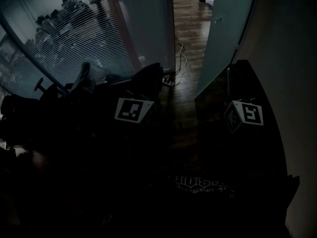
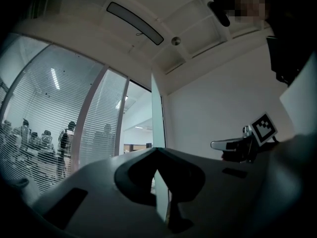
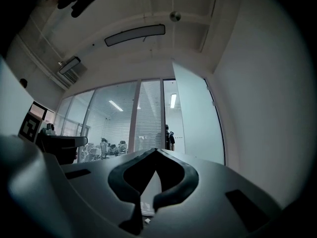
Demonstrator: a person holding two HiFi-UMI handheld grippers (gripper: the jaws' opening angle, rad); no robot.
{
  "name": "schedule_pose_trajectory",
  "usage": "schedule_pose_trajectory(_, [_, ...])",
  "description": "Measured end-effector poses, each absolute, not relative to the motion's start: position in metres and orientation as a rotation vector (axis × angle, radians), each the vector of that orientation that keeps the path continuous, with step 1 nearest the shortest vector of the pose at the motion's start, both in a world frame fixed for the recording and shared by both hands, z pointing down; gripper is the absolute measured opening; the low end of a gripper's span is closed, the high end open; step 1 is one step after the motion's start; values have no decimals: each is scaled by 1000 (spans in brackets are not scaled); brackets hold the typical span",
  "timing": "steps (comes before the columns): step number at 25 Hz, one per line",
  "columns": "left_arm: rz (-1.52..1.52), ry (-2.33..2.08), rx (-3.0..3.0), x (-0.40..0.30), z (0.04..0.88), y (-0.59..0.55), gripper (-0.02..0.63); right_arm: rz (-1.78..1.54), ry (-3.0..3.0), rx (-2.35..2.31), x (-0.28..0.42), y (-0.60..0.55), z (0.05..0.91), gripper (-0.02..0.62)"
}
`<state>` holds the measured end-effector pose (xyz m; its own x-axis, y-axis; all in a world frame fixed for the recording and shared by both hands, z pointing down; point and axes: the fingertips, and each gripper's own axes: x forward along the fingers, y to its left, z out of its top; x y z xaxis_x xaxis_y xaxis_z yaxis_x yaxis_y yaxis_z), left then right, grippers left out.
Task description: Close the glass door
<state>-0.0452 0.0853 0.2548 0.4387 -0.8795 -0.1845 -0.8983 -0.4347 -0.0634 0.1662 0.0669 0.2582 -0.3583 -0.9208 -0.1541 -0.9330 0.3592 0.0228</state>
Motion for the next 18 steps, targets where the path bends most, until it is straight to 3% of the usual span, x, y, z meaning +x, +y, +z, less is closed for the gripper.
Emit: schedule_pose_trajectory(18, [173, 1514, -2565, -58, 250, -25, 2, 167, 2451, -1791, 155, -34, 256, 2])
